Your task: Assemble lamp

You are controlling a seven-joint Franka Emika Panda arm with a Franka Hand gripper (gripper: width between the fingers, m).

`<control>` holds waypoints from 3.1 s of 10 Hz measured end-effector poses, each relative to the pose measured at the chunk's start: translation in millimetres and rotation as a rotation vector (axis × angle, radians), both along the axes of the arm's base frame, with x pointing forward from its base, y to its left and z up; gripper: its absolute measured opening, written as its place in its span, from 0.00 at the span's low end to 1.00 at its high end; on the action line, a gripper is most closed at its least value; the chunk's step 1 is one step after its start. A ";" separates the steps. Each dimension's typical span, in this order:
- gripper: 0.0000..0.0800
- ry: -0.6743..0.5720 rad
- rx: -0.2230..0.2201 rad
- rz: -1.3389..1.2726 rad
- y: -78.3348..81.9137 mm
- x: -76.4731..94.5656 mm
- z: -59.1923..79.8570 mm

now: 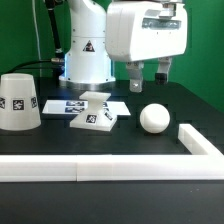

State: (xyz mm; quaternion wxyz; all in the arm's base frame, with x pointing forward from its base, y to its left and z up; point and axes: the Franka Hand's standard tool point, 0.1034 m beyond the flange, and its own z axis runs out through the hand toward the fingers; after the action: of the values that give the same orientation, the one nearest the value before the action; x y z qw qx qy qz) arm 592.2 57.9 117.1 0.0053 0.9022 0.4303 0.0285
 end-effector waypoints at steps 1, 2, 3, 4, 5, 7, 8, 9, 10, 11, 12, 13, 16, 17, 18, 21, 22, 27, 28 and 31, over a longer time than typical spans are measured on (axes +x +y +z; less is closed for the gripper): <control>0.87 0.000 0.000 0.000 0.0 0.0 0.0; 0.87 0.000 0.000 0.000 -0.1 0.0 0.0; 0.87 0.000 0.000 0.000 -0.1 0.0 0.0; 0.87 0.000 0.000 0.000 -0.1 0.0 0.0; 0.87 0.000 0.000 0.000 -0.1 0.0 0.0; 0.87 -0.015 -0.001 -0.013 -9.3 -10.3 -3.1; 0.87 -0.014 -0.006 -0.023 -20.9 -28.7 -5.2; 0.87 -0.012 -0.009 -0.038 -30.8 -43.2 -5.5; 0.87 -0.006 -0.003 -0.132 -37.4 -55.9 -5.8; 0.87 -0.001 0.003 -0.220 -40.7 -64.9 -7.8; 0.87 -0.001 0.008 -0.277 -38.6 -63.0 -8.0; 0.87 0.001 0.012 -0.320 -37.7 -62.8 -8.4; 0.87 0.007 0.029 -0.623 -31.3 -66.3 -8.3; 0.87 0.019 0.037 -0.743 -32.8 -77.4 -8.3; 0.87 0.039 0.036 -0.848 -39.9 -96.8 -10.9; 0.87 0.056 0.037 -0.939 -68.2 -139.3 -18.3; 0.87 0.042 0.040 -0.936 -71.7 -145.8 -20.1; 0.87 0.072 0.031 -1.116 -66.2 -147.1 -19.9; 0.87 0.102 0.023 -1.144 -67.3 -153.2 -22.9; 0.87 0.122 0.040 -1.176 -69.1 -160.9 -33.1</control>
Offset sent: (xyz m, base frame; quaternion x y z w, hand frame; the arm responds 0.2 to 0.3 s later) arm 0.0000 0.0000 0.0000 0.0000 0.0000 0.0000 1.0000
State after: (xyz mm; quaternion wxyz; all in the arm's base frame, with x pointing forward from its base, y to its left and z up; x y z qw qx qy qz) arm 431.3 -11.2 84.0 -0.0216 0.9892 -0.1433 -0.0231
